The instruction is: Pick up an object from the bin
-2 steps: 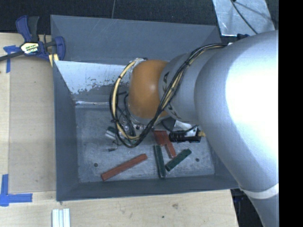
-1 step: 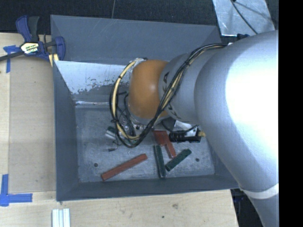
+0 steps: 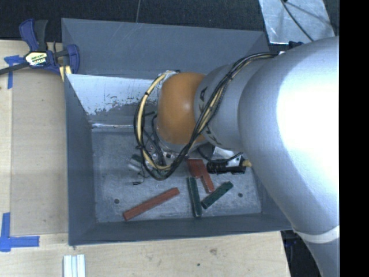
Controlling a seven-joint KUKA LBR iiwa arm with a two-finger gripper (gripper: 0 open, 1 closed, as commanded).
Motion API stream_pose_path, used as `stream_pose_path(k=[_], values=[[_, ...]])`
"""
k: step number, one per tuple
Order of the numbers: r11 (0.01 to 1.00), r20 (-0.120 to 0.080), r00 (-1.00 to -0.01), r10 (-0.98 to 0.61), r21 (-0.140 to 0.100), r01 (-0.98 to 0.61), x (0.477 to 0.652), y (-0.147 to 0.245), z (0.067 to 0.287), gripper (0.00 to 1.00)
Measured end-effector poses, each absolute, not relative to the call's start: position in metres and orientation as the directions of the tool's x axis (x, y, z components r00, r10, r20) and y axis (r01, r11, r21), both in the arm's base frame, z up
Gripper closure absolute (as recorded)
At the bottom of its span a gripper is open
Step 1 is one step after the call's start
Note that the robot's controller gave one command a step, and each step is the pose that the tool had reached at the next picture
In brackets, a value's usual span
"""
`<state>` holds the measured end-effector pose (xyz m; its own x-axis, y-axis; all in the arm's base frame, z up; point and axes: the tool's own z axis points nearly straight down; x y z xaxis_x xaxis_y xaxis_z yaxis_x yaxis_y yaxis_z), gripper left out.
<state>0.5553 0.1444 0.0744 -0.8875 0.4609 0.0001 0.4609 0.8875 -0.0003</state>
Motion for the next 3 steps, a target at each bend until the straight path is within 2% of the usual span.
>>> stream_pose_path(k=[1,2,3], values=[[0.888,0.006,-0.888,0.461,-0.006,0.461,0.553,0.144,0.093,1.0],[0.888,-0.001,-0.888,0.46,0.0,0.46,0.556,0.144,0.113,1.0],[0.888,-0.005,-0.888,0.46,0.004,0.46,0.557,0.144,0.123,1.0]])
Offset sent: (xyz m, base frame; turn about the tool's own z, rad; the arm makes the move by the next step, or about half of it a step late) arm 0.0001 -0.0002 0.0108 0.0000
